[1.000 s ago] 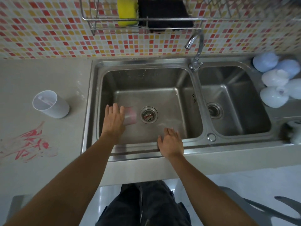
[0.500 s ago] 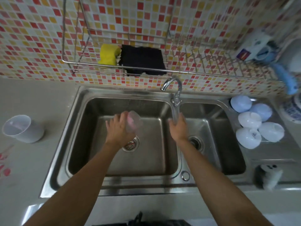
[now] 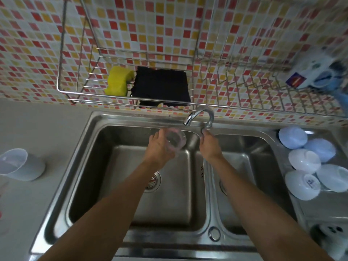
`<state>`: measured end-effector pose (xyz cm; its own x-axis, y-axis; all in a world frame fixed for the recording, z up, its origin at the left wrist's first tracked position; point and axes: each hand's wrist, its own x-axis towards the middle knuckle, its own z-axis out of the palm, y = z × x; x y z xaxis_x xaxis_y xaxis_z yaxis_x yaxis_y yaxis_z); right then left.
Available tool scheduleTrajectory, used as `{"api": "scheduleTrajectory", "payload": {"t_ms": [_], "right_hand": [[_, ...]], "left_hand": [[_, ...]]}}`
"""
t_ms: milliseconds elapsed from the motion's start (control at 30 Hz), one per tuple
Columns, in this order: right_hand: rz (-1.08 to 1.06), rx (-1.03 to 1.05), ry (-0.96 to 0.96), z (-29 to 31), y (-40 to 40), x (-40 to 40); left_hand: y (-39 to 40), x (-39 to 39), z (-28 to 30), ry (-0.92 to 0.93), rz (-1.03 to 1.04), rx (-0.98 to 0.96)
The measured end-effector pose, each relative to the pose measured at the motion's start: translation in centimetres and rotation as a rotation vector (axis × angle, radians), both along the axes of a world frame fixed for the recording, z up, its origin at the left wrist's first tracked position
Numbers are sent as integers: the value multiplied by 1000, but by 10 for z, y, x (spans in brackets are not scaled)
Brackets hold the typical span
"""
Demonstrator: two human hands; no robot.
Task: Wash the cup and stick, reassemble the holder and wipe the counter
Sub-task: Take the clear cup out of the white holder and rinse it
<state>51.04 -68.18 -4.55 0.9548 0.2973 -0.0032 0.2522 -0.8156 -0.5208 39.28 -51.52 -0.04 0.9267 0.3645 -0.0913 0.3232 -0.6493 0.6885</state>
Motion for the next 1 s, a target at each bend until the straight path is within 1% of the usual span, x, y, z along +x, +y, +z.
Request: {"api": "scheduleTrajectory", "payload": {"t_ms": [100, 167, 300, 400, 500, 600, 667, 767, 833, 933, 1000], "right_hand": [[116, -150, 8, -2, 1, 6], [151, -177, 17, -3, 1, 10], [189, -167, 13, -3, 2, 13], [188, -164, 6, -4, 2, 14], [176, -152, 0, -5, 2, 15], [158, -145, -4, -6, 2, 14], [148, -141, -1, -5, 3, 13], [131, -130, 13, -5, 2, 14], [129, -119, 13, -5, 2, 13], [122, -82, 22, -4, 2, 12], [115, -68, 20, -4, 2, 11]], "left_hand": [[-2, 11, -4, -6, -28, -1], [-2, 16, -8, 8, -55, 5], [-1, 18, -18, -15, -12, 23], [0, 14, -25, -21, -48, 26], [0, 8, -31, -83, -52, -8], [-2, 6, -34, -166, 9, -62], [-5, 6, -31, -152, -3, -130], [-12, 7, -31, -100, -58, -174], [-17, 7, -30, -131, -23, -204], [-16, 11, -31, -173, 98, -257], [-13, 12, -31, -162, 119, -261]]}}
